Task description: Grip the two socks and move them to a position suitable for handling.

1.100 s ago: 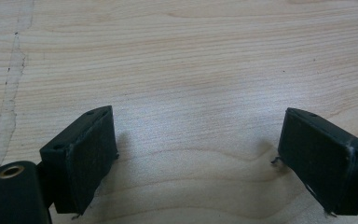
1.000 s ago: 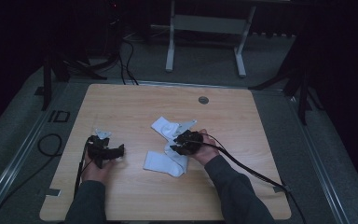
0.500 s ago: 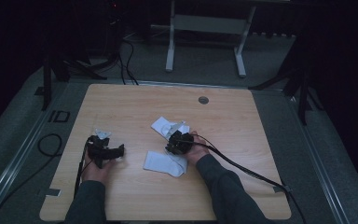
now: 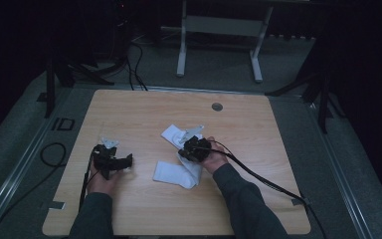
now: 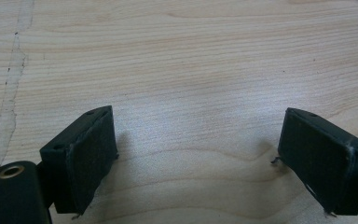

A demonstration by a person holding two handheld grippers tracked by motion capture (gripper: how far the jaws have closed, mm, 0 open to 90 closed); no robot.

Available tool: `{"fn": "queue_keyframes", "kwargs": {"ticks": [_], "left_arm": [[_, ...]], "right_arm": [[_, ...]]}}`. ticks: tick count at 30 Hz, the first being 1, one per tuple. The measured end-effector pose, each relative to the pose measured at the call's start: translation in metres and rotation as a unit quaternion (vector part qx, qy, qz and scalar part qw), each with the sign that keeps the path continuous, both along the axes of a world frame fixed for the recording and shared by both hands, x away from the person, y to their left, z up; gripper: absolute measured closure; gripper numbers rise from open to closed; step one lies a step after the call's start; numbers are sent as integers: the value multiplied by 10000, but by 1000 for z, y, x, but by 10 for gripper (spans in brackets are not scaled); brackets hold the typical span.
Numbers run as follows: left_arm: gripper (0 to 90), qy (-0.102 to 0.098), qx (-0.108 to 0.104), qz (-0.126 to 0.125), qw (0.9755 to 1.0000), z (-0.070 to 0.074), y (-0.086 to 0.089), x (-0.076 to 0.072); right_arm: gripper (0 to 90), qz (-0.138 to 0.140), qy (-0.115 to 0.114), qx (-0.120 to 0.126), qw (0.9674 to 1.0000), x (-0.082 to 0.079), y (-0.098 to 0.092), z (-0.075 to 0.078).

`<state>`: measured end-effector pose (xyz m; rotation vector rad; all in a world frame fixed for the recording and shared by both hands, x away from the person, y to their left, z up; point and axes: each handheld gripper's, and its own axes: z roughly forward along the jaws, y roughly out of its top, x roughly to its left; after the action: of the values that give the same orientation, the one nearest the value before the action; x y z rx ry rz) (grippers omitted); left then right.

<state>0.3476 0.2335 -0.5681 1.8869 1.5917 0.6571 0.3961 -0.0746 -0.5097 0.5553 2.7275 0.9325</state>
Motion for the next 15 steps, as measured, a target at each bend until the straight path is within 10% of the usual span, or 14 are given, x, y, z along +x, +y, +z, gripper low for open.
{"fn": "queue_keyframes", "kwargs": {"ticks": [15], "left_arm": [[115, 6, -6, -7, 10000, 0, 0, 0]], "right_arm": [[879, 147, -170, 60, 9997, -24, -20, 31]]}}
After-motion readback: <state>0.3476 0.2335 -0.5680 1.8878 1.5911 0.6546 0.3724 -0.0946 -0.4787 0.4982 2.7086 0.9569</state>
